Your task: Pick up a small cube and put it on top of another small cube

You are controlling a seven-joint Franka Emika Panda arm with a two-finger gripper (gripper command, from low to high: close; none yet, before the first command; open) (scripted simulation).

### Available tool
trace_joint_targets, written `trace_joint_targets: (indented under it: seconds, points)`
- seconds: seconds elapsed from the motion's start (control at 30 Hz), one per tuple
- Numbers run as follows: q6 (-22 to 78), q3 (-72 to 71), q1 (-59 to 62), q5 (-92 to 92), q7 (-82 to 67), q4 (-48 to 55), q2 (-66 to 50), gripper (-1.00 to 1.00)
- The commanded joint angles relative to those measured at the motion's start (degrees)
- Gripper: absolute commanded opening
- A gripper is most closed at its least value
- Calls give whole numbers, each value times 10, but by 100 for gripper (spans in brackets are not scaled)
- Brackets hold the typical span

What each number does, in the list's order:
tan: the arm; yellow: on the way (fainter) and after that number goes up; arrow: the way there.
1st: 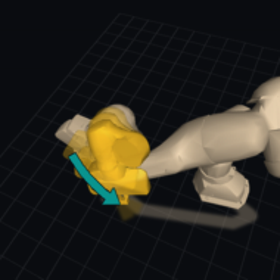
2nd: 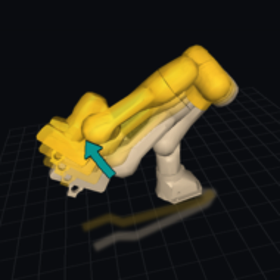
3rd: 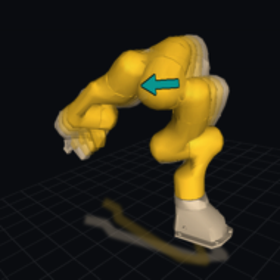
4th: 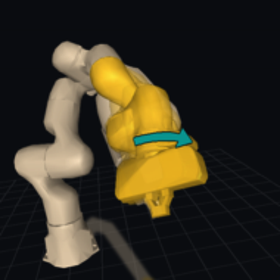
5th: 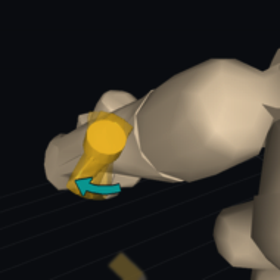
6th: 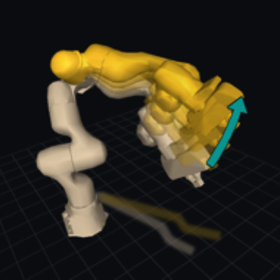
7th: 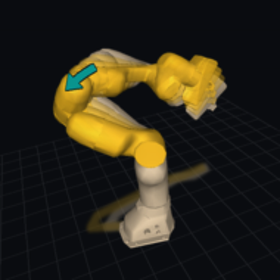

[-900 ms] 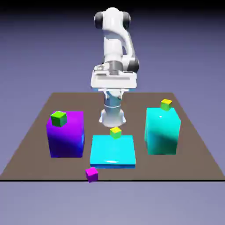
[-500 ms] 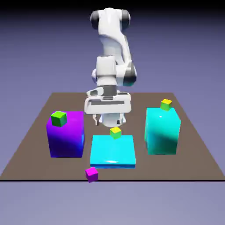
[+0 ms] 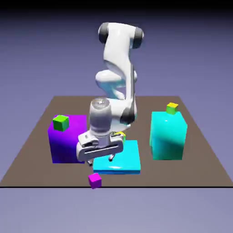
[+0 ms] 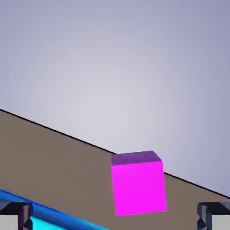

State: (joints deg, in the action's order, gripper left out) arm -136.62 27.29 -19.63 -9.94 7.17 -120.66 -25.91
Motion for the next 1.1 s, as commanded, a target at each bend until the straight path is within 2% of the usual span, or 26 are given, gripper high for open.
trace_joint_targets:
  seconds: [0.0, 0.13, 0.27, 0.3, 0.5, 1.07]
  points:
    - [13, 10, -7, -4, -13, 14, -21, 0]
    - [41, 30, -21, -11, -38, 44, -64, 0]
    - [-35, -9, 12, -48, -60, 41, -138, 0]
    - [-35, -9, 12, -48, -60, 41, -138, -100]
    - [41, 30, -21, -11, -38, 44, -64, -100]
    - [332, -17, 267, 110, 367, 8, 289, -100]
